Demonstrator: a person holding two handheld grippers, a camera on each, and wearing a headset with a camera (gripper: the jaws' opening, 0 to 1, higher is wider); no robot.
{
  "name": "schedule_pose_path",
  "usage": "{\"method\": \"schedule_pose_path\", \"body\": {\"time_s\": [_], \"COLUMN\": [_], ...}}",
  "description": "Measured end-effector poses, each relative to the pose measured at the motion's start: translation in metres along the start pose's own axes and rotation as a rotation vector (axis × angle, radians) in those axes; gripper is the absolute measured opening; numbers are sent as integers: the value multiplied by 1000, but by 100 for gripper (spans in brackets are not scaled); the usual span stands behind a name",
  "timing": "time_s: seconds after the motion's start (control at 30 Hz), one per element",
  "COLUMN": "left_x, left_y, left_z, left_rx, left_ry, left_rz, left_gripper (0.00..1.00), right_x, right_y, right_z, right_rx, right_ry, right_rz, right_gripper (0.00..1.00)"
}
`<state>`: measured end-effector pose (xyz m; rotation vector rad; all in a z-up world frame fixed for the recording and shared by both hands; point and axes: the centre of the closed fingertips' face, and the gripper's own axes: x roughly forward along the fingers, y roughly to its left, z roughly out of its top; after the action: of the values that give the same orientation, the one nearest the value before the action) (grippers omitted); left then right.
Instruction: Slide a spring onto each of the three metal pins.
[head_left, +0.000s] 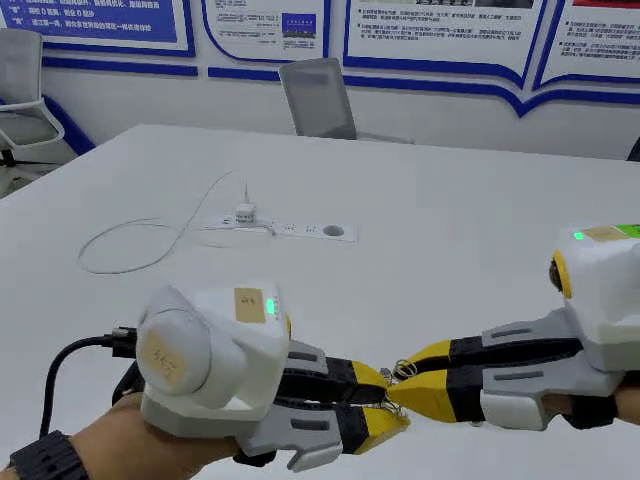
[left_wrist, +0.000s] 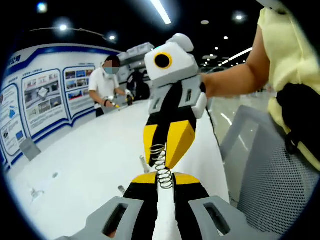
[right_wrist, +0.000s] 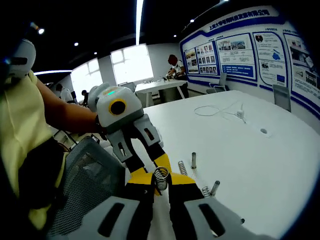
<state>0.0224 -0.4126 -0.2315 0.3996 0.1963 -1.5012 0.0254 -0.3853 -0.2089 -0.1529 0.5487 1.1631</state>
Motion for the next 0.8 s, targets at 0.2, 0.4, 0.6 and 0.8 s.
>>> {"method": "schedule_pose_path", "body": {"time_s": [0.2,0.4,0.6,0.8], "left_x": [6,10,13,13], "left_y": [-12,-25,-31,-31], "left_z": [-12,-22,-30,-35], "left_rx": [36,78,88,76], "left_ry": [64,134,178,210], "left_rz": [-48,-99,-124,-132], "left_gripper": [10,10,10,10], "right_x": [3,8,11,15], "right_y": [8,15,17,16], "right_z": [-17,-33,-44,-49], "right_rx": [-43,-74,-140,-176], "right_ry": [135,264,383,449], "right_rz": [24,61,68,67], "right_gripper": [12,12,12,12]}}
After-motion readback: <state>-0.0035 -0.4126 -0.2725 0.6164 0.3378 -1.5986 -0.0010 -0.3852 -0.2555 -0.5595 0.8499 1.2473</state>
